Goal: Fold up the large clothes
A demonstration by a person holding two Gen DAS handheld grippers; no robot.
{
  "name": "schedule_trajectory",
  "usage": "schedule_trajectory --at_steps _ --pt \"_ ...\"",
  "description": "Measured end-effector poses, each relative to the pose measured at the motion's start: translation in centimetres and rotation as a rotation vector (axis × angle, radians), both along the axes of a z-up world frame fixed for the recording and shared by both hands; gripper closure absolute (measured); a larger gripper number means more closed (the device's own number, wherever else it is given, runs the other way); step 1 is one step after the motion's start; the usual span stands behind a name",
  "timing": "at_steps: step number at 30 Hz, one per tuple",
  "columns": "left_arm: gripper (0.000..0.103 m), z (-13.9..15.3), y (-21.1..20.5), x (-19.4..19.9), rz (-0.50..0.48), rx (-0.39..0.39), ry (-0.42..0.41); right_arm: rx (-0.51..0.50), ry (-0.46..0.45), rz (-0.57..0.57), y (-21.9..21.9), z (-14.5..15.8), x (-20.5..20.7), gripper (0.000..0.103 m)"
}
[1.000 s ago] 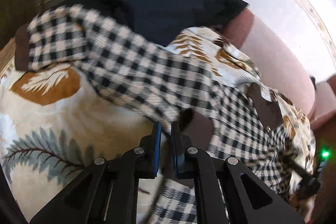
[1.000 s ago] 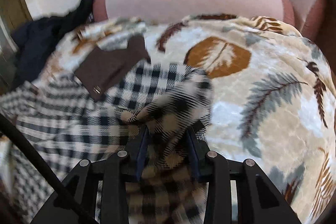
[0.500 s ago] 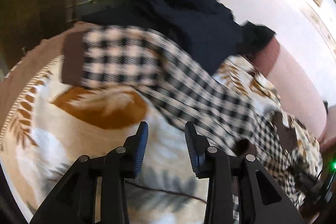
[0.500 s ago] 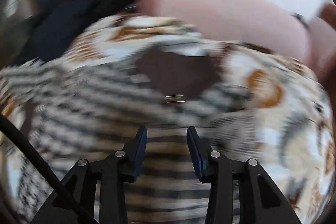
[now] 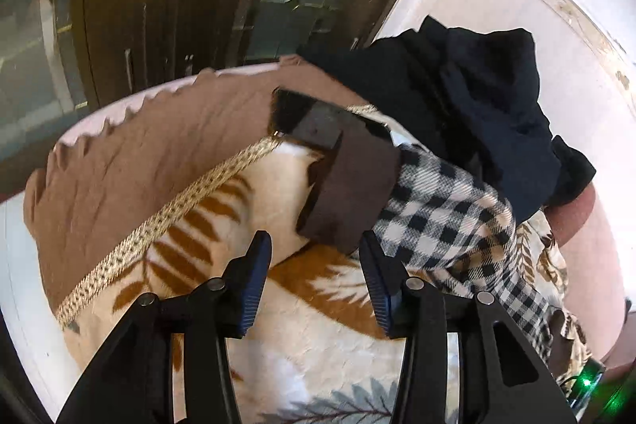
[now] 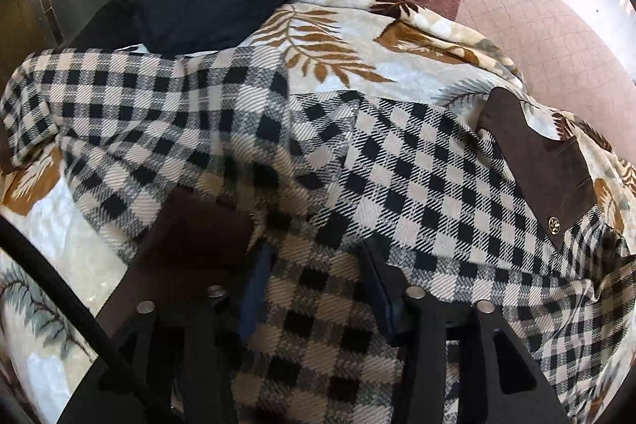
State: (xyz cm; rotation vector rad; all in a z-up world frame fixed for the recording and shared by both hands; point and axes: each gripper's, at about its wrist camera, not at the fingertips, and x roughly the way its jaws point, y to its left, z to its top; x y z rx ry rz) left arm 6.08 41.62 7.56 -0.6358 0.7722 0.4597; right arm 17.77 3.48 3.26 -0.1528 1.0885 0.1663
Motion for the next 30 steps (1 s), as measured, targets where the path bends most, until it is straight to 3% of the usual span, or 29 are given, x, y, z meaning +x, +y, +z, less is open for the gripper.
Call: schedule_trajectory --at_steps 2,5,7,11,17,23,26,30 --pt "0.058 -0.2 -0.3 -0.2 0.005 -0.015 0.002 -0.004 -0.010 0.013 -0.7 0.0 -0.1 0.029" --pt "0.052 0.2 -0.6 -0.2 -0.018 0.006 -0.005 0.027 0.004 -0.034 -2.3 0.5 0.4 0.031" --pt "0.051 0.2 -0.6 0.0 -0.026 0.032 0.006 0.021 -0.038 -0.057 -3.0 1.5 0.5 0.036" --pt "0.051 -0.5 0.7 0.8 -0.028 0.030 0.039 0.032 -0.128 -0.022 -2.0 4.5 -0.5 0.036" --pt "0.051 -2.3 3.6 0.5 0.045 -0.055 0.069 0.163 -0.057 0.159 6.4 4.9 0.2 0.036" --pt "0.051 -2.4 5.2 -0.3 0.089 -0.069 0.052 0.284 0.001 0.227 14.5 4.2 2.3 0.036" --pt "0.051 -2.5 6.3 -0.7 0.126 -0.084 0.043 0.315 0.006 0.255 17.5 4.5 3.0 0.036" --pt "0.051 -2.2 8.4 -2.0 0.211 -0.066 0.033 0.266 -0.028 0.409 22.4 5.4 1.2 0.036"
